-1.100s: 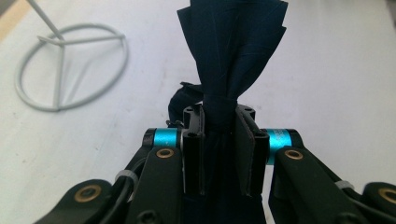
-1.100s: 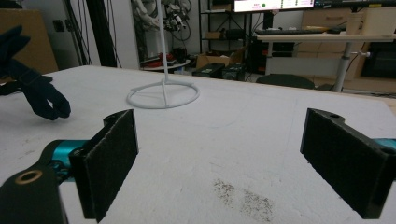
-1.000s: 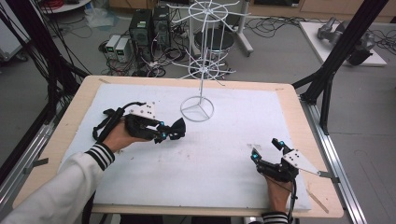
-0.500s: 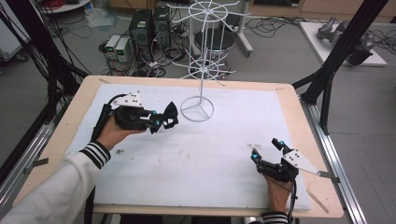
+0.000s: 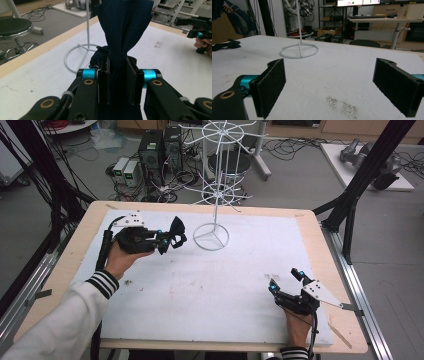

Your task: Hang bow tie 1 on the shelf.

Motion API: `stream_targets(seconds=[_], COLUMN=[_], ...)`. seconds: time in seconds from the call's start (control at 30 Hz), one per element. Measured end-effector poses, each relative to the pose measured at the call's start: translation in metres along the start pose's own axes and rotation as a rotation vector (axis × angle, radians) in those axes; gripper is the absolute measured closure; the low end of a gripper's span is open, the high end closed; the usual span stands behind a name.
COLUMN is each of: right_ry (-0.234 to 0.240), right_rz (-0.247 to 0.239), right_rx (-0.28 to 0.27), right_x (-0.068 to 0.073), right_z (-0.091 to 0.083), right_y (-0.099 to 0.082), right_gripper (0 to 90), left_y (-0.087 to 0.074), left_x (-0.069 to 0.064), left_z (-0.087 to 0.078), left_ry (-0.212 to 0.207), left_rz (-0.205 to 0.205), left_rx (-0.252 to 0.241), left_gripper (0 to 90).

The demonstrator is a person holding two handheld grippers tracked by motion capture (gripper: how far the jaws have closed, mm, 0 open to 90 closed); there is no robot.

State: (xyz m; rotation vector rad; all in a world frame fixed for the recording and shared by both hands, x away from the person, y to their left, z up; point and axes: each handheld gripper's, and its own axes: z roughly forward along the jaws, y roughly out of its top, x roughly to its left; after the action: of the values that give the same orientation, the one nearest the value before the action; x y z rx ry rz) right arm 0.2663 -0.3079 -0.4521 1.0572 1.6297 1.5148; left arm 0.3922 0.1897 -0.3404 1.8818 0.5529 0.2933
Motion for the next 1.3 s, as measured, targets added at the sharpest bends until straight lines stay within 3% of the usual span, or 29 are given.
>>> stream_targets(seconds=[0.5, 0.7, 0.97, 1.3], right_ry=[0.000, 0.002, 0.001, 0.001], right_rz=[0.000, 0.001, 0.000, 0.002], right_rx=[0.000, 0.000, 0.001, 0.001], right_x=[0.000, 0.000, 0.000, 0.000], right_z=[0.000, 0.000, 0.000, 0.000], right_y=[0.000, 0.000, 0.000, 0.000], right_gripper=[10.6, 10.6, 10.6, 10.6], left_y=[0.018, 0.025, 0.025, 0.043], left_x=[0.007, 0.010, 0.014, 0.017], left_z=[-0.001, -0.003, -0.003, -0.003], left_ry=[0.045, 0.058, 0.080, 0.095], left_rz=[-0.020, -0.048, -0.063, -0.065], left_rx=[-0.054, -0.101, -0.101, -0.110], left_gripper=[74.6, 74.6, 74.6, 74.6])
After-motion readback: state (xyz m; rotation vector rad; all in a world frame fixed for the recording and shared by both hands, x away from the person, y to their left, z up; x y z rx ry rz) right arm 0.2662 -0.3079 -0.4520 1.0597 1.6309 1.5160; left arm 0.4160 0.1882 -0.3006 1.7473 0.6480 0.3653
